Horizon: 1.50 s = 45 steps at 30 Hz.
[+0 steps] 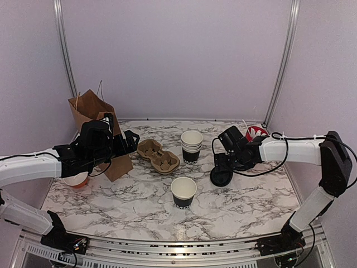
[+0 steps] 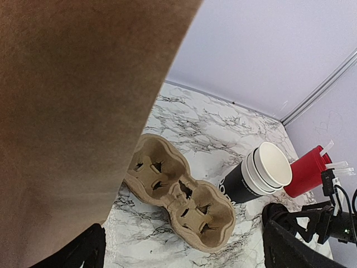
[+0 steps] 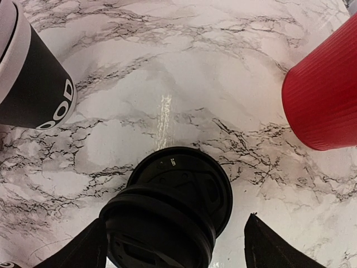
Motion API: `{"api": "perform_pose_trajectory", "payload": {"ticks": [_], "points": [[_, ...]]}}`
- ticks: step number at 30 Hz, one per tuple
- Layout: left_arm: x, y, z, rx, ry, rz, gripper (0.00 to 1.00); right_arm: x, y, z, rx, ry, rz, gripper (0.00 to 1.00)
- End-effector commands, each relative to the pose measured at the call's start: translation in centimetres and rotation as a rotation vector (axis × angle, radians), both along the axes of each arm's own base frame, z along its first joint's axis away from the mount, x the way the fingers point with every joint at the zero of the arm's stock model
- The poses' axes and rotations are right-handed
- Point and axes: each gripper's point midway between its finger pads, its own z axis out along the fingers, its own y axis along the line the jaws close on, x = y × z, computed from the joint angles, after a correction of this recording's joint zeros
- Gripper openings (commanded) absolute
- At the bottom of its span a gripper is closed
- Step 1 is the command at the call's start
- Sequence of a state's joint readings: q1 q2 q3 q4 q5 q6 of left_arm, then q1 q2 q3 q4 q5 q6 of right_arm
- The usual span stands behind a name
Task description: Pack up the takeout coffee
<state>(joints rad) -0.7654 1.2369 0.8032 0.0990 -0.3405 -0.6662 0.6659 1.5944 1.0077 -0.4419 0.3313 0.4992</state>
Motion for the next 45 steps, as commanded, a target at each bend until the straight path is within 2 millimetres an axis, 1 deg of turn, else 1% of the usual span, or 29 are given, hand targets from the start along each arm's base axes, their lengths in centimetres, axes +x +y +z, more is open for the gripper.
{"api": "perform_pose_trajectory", "payload": {"ticks": [1,4,6,10,12,13,14,17,22,28,31,37,45], "points": [[0.2,0.1,0.3,-0.003,-0.002,0.006,0.99,0.2,0.8,0.9,0.026,-0.022,0.008,0.82],[0.2,0.1,0.3,0.000,-0.001,0.005,0.99,-0.2,1.1,1.1,0.011,-0.017,0.031,0.82],[0.2,0.1,0.2,0.002,0.000,0.006,0.99,-0.8,1.6,1.2,-0.027,-0.015,0.047,0.82],[0.2,0.0,0.2,-0.001,0.000,0.004,0.99,-2.0,2.0,1.2,-0.124,-0.024,0.050,0.83],[0.3,-0.1,0.1,-0.003,0.002,0.004,0.99,-2.5,2.1,1.0,-0.171,-0.028,0.048,0.83],[0.3,-0.2,0.1,-0.004,0.003,0.002,0.99,-2.5,1.7,0.9,-0.201,-0.035,0.030,0.83],[0.3,-0.2,0.0,-0.003,0.004,0.001,0.99,-3.1,2.4,0.6,-0.226,-0.037,0.051,0.83],[0.4,-0.5,0.0,-0.006,0.006,-0.005,0.99,-3.6,2.5,-0.2,-0.295,-0.027,0.043,0.85],[0.4,-0.4,0.1,-0.004,0.003,-0.004,0.99,-3.7,1.9,-1.0,-0.327,-0.024,0.005,0.85],[0.3,-0.2,0.0,0.000,0.004,0.000,0.99,-3.3,2.4,-1.9,-0.337,-0.029,0.017,0.84],[0.3,-0.2,0.1,-0.002,0.003,-0.001,0.99,-3.1,2.7,-1.9,-0.356,-0.034,0.022,0.83],[0.3,-0.1,0.0,0.003,0.003,0.002,0.99,-2.9,2.6,-2.3,-0.396,-0.035,0.011,0.82],[0.4,-0.2,0.1,0.001,0.003,0.001,0.99,-2.5,2.5,-2.5,-0.428,-0.041,-0.002,0.74]]}}
